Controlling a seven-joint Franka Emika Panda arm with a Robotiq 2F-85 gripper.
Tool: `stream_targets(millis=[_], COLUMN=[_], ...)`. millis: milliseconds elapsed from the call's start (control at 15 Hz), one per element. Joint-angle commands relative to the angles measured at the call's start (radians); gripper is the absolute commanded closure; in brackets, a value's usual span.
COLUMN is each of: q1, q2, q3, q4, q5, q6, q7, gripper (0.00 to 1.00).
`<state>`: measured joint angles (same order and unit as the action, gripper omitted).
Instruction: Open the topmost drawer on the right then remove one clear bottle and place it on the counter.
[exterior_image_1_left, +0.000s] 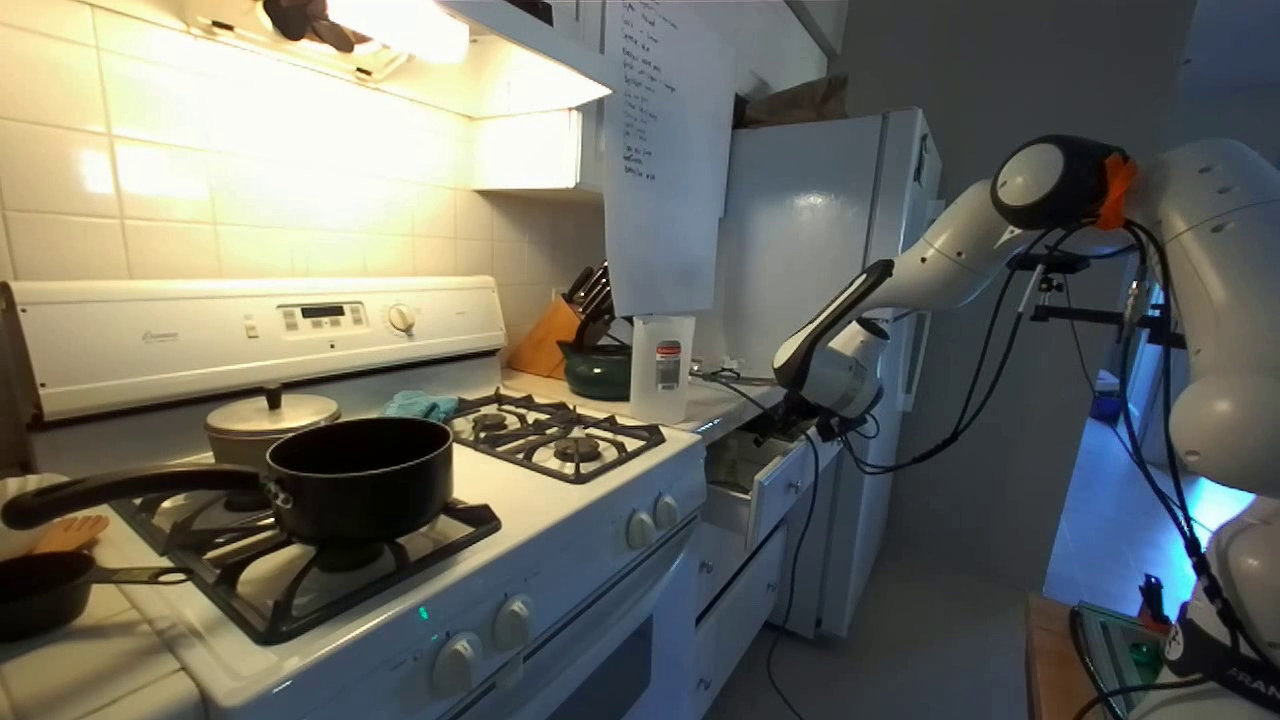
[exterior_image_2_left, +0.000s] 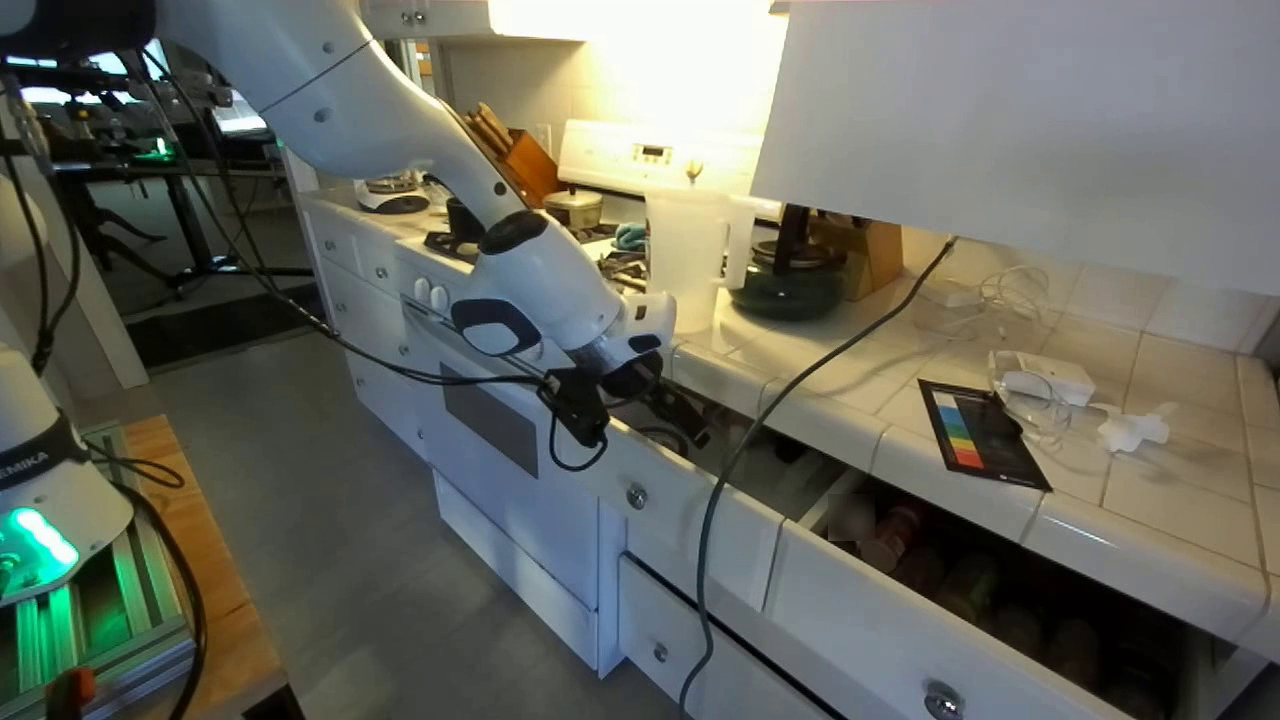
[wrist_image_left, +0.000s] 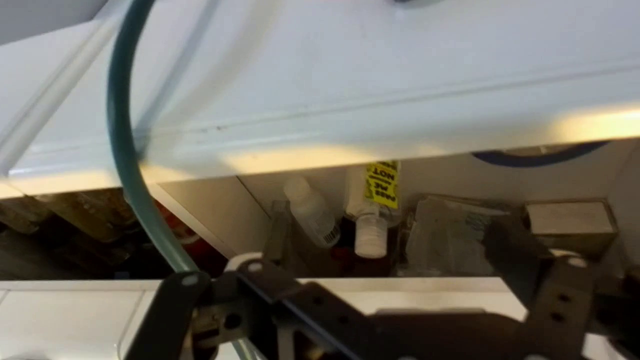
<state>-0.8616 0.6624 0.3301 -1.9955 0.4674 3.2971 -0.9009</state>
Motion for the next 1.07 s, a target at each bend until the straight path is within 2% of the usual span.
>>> stream_targets(millis=[0,200,267,333,400,467,667,800,867,933,1000], q1=[-0.052,0.029,0.033,0.082,0.091,0.093,0.124,0.172,0.175,0.198,0.173], q2=[0.014,-0.03,-0.044,-0.07,-0.076,-0.091,-0.144,-0.157,-0.155,-0.147,-0.126], q3=[0.082,-0.046,-0.071,-0.155,-0.191,-0.22,-0.281,-0.355,-0.364,-0.385,-0.344], q4=[-0.007,-0.014,-0.022,-0.032,-0.028,-0.027,-0.007,0.008,0.025,0.034,0.037], q5=[-0.031,-0.013,-0.022,-0.026,-0.049,-0.174,-0.253,-0.308,-0.317,-0.316,-0.24], q6=[0.048,-0.102,-0.167,-0.244,-0.322,-0.38,-0.562,-0.652,-0.712,-0.681,-0.551], q7=[-0.032,-0.046,-0.049,-0.029,-0.026,0.066,0.076,0.119,0.114,0.14,0.112], gripper=[0.0,0.0,0.0,0.0,0.0,0.0,0.0,0.0,0.0,0.0,0.0])
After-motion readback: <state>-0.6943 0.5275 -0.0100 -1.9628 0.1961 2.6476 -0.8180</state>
